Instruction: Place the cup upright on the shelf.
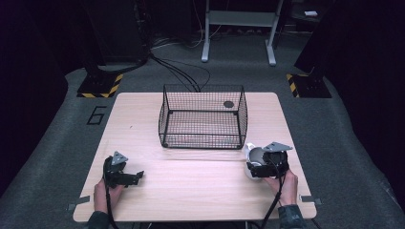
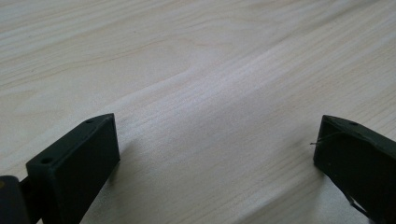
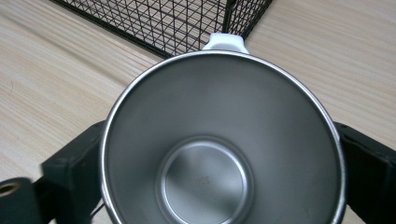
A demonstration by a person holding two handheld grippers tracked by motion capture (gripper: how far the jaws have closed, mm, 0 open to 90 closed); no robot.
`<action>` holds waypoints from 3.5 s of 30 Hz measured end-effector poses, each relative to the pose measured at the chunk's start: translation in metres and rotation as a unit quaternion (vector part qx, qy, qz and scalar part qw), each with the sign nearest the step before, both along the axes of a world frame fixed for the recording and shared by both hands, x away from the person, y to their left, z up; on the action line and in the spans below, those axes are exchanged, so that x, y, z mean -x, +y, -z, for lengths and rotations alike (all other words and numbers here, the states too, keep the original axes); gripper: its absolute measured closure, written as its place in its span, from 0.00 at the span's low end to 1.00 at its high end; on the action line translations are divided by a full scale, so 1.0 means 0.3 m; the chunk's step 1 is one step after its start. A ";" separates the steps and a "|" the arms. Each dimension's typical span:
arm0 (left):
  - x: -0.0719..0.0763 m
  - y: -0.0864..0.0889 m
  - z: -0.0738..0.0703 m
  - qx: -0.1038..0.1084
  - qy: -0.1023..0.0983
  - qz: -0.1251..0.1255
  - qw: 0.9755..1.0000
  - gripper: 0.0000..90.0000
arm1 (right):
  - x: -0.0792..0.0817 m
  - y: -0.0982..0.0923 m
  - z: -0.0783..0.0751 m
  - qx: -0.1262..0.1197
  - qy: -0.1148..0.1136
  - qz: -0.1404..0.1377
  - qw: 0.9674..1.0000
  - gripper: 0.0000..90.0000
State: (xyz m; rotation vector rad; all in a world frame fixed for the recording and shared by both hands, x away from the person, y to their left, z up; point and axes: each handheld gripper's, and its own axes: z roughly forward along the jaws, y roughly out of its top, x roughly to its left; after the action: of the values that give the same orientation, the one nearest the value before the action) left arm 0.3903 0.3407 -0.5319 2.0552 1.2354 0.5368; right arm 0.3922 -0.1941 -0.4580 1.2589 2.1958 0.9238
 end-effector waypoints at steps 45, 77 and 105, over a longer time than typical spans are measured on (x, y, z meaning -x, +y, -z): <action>0.000 0.000 0.000 0.000 0.000 0.000 1.000 0.00 | 0.035 0.037 -0.110 -0.009 -0.022 -0.043 0.999 0.06; -0.001 0.003 -0.002 -0.004 0.004 0.006 1.000 0.00 | -0.003 0.131 -0.217 -0.037 -0.020 -0.092 0.995 0.06; -0.001 0.003 -0.001 -0.005 0.003 0.005 1.000 0.00 | -0.080 0.209 -0.334 -0.047 -0.029 -0.120 0.991 0.06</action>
State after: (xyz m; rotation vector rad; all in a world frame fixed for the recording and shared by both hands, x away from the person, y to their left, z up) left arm 0.3905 0.3415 -0.5314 2.0718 1.2284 0.5333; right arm 0.4161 -0.1313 -0.3578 1.0070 2.3156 1.1551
